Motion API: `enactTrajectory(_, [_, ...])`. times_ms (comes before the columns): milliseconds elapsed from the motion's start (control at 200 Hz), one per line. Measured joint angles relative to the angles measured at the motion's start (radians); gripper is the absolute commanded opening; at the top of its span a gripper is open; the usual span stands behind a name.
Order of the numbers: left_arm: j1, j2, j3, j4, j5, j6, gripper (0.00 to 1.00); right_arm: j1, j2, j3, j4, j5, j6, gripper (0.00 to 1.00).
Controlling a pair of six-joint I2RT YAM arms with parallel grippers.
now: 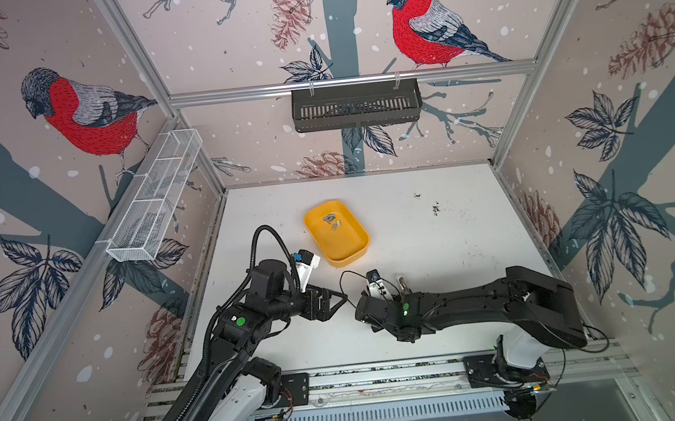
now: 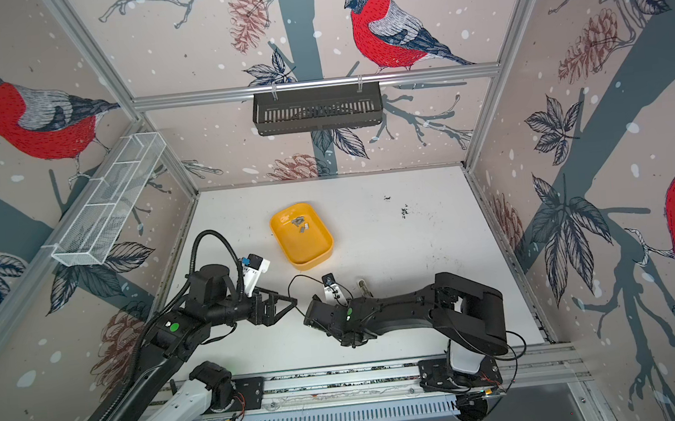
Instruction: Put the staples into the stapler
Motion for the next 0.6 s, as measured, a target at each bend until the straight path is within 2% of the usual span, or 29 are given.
enactTrajectory(305, [0.0, -0.002, 0.0, 0.0, 0.002, 0.0, 0.99, 0.002, 0.0, 0.009, -0.02, 0.017, 0.012, 0.28])
enactTrajectory(600, [0.0, -0.003, -0.001, 0.0, 0.003, 0.0, 0.99, 0.002, -0.017, 0.019, -0.024, 0.025, 0.013, 0.25])
